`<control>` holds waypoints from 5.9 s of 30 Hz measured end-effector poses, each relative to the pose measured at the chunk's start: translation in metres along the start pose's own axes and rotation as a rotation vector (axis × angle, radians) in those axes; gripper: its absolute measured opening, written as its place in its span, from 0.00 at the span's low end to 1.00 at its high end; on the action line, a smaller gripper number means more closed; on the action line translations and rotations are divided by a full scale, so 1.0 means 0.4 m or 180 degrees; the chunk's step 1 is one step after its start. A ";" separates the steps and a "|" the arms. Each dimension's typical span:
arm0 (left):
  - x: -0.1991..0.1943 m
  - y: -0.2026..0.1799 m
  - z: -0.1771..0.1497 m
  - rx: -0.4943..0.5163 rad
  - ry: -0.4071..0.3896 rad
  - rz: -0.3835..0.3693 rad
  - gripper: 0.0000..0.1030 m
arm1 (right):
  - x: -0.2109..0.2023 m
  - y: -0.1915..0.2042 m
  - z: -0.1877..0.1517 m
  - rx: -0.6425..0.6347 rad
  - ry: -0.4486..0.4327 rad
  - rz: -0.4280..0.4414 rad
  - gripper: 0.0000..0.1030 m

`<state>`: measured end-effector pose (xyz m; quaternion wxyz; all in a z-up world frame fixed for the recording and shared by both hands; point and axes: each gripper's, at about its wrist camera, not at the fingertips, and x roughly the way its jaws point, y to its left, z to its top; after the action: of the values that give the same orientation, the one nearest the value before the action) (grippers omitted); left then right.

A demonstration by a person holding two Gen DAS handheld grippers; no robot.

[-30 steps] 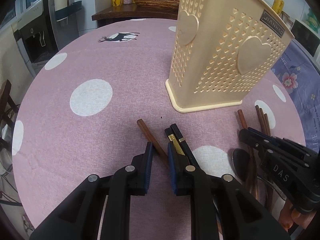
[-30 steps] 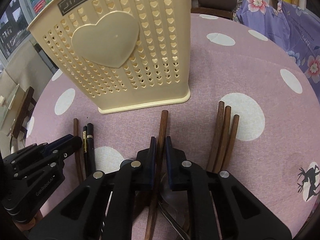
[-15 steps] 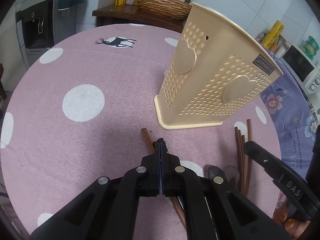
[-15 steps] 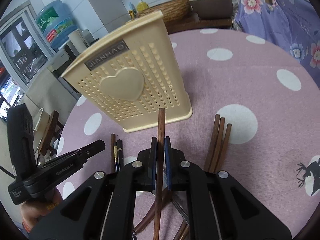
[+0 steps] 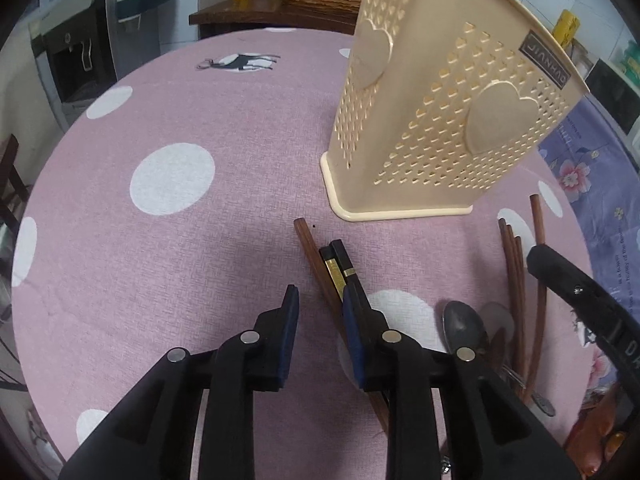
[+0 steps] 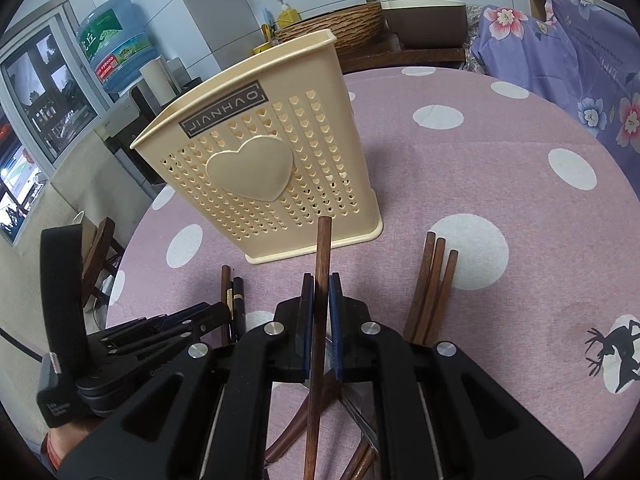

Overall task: Organize utensils
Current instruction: 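Close the right gripper on a single brown wooden chopstick, then lift the brown chopstick with the right gripper and drop it into the holder, then move the left tool down and grasp a wooden-handled spoon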

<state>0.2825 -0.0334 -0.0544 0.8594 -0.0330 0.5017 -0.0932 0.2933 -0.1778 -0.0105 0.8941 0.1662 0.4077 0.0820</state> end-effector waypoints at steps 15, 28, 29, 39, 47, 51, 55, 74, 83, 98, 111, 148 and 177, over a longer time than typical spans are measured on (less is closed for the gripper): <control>0.007 0.003 0.024 0.0025 0.0108 0.0162 0.27 | -0.012 0.014 -0.006 -0.0071 -0.0073 -0.0042 0.08; 0.017 -0.039 0.022 0.0249 0.0004 0.0559 0.13 | -0.041 0.023 -0.021 -0.0089 -0.0183 -0.0025 0.08; 0.016 -0.041 0.021 0.0257 -0.0006 0.0580 0.12 | -0.044 0.024 -0.021 -0.0095 -0.0189 -0.0023 0.08; 0.015 -0.040 0.018 0.0184 -0.0062 0.0535 0.12 | 0.019 0.015 -0.017 0.0005 0.0181 -0.0036 0.16; 0.014 -0.028 0.021 0.0145 -0.0055 0.0424 0.12 | 0.131 0.021 -0.003 0.0058 0.0503 -0.0508 0.28; 0.016 -0.022 0.022 0.0154 -0.0064 0.0395 0.12 | 0.152 0.019 -0.002 0.0063 0.0519 -0.0601 0.28; 0.016 -0.019 0.022 0.0139 -0.0070 0.0369 0.12 | 0.166 0.020 0.003 0.0102 0.0504 -0.0675 0.18; -0.137 -0.025 0.026 -0.0075 -0.0535 -0.0240 0.08 | -0.067 -0.040 0.062 0.0436 -0.0211 0.0581 0.08; -0.345 -0.037 -0.006 0.0146 -0.1116 -0.0418 0.08 | -0.295 0.010 0.033 -0.0107 -0.0654 0.0808 0.08; -0.493 0.009 -0.033 0.0283 -0.1564 -0.0328 0.08 | -0.458 0.053 0.029 -0.0484 -0.0921 0.0888 0.08; -0.571 0.018 0.095 0.0260 -0.1690 -0.0527 0.08 | -0.505 0.082 0.188 -0.0554 -0.1087 0.0833 0.08; -0.270 0.005 0.369 0.0020 -0.1543 -0.0377 0.08 | -0.207 0.021 0.403 -0.0189 -0.1178 0.0129 0.06; -0.113 -0.146 -0.087 0.1545 -0.0206 -0.0823 0.40 | -0.176 -0.194 -0.062 0.0180 -0.0566 -0.0516 0.44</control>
<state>0.2233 -0.0808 -0.0241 0.8387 0.1072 0.4286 -0.3185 0.2296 -0.2641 -0.0046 0.9254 0.1645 0.3411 -0.0172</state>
